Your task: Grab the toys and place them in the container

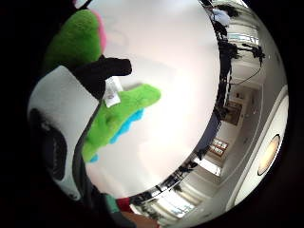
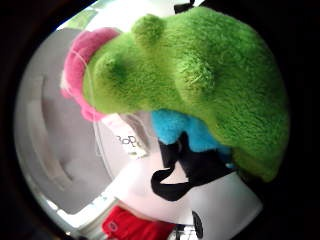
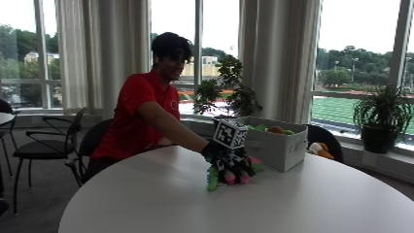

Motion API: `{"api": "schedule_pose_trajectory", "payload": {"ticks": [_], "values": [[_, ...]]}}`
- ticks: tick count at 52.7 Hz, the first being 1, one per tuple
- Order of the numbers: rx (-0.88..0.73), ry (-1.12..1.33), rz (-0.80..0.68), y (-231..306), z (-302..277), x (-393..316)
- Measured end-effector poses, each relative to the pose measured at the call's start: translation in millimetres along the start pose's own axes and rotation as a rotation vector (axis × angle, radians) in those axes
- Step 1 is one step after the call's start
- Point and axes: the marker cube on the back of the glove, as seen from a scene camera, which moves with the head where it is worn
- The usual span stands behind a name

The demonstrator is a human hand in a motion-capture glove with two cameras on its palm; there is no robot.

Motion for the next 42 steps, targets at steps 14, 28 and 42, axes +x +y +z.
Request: {"api": "schedule_pose_trajectory", "payload": {"ticks": [14, 28, 42], "values": [[0.07, -0.047, 0.079, 9.7, -0.3, -8.3], [0.173, -0.021, 0.114, 40.0, -26.3, -11.6], [0.31, -0.013, 0.159, 66.8, -79.9, 24.6]]}}
